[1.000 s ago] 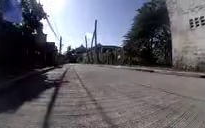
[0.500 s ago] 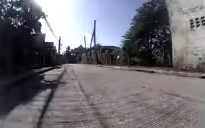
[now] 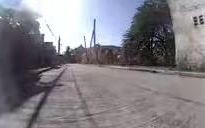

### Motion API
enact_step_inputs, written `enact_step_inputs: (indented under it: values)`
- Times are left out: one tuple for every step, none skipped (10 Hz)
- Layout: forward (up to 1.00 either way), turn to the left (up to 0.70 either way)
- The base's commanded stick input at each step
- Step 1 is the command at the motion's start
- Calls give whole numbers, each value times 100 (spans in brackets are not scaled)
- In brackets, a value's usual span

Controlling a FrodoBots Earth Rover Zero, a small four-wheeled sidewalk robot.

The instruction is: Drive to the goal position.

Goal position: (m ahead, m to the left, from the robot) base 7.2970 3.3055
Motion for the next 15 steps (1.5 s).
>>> enact_step_inputs:
  values:
    - [85,22]
    - [85,29]
    - [85,33]
    - [85,33]
    - [85,0]
    - [85,0]
    - [85,0]
    - [85,0]
    - [85,0]
    - [85,0]
    - [85,0]
    - [85,0]
    - [85,0]
    - [85,0]
    - [85,0]
